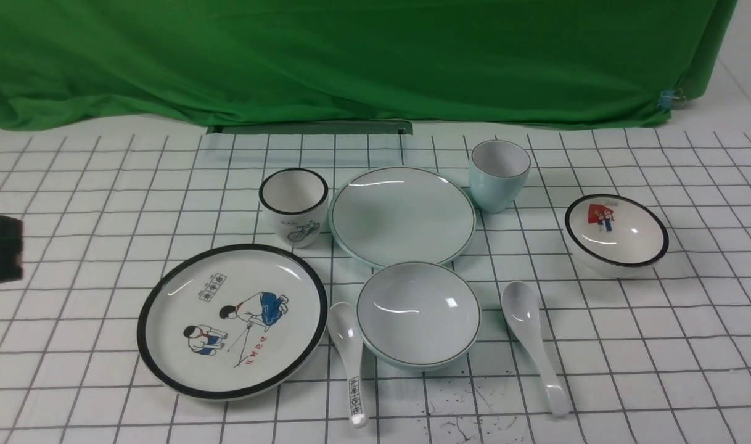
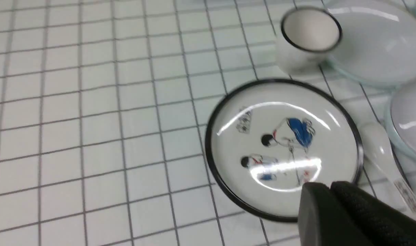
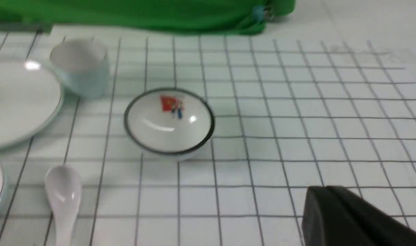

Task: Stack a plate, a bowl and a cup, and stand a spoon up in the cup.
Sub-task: Use the right arm to grab a blue rice bowl

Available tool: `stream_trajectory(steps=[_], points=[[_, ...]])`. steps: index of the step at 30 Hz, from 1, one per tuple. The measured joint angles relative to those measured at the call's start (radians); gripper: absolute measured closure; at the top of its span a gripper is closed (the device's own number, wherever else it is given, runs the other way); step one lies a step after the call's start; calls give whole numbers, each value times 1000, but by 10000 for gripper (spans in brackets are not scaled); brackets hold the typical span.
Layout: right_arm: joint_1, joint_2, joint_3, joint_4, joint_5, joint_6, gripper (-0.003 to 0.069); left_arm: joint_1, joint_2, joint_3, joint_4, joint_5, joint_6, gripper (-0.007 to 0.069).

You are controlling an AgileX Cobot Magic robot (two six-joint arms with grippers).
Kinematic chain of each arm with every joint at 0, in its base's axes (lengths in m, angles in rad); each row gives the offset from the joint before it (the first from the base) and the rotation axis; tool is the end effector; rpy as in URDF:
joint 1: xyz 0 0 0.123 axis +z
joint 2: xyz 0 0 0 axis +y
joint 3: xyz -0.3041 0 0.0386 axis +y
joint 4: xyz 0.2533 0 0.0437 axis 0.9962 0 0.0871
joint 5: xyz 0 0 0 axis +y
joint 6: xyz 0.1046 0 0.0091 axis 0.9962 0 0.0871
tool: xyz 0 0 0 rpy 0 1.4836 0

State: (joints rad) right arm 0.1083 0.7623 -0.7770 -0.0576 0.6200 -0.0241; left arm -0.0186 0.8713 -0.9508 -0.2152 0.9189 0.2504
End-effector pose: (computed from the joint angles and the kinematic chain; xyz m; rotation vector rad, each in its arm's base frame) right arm 0.1500 0.0128 0.3564 -0.1667 2.0812 -0.0123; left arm 0.1587 -0.0208 0.3743 0.2442 2.2899 -0.1459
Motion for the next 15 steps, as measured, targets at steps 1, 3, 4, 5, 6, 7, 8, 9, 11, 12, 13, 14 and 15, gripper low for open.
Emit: stream_trajectory(steps=[1, 3, 4, 5, 6, 7, 8, 9, 11, 12, 13, 14, 15], points=[[36, 41, -27, 0, 50, -20, 648, -41, 34, -16, 13, 22, 9, 634], [107, 104, -76, 1, 119, -57, 648, -106, 84, -32, 26, 48, 18, 634], [169, 161, -98, 2, 168, -76, 648, -153, 119, -38, 33, 60, 22, 634], [202, 194, -109, 3, 188, -83, 648, -190, 142, -39, 35, 64, 24, 634], [242, 236, -119, 3, 209, -90, 648, -224, 168, -40, 36, 64, 29, 634], [249, 244, -121, 4, 212, -90, 648, -224, 173, -40, 36, 64, 30, 634], [296, 303, -127, 4, 226, -99, 648, -273, 205, -40, 39, 64, 34, 634], [325, 346, -129, 8, 233, -102, 648, -302, 226, -40, 39, 59, 36, 634], [361, 428, -138, 27, 240, -104, 648, -349, 260, -40, 39, 45, 40, 634], [366, 461, -148, 42, 246, -110, 648, -365, 272, -40, 39, 35, 40, 634], [368, 514, -165, 67, 253, -128, 648, -385, 284, -40, 41, 18, 45, 634], [367, 543, -180, 91, 257, -141, 648, -400, 289, -40, 41, 10, 48, 634], [361, 576, -202, 121, 257, -164, 648, -410, 293, -40, 41, 0, 53, 634]])
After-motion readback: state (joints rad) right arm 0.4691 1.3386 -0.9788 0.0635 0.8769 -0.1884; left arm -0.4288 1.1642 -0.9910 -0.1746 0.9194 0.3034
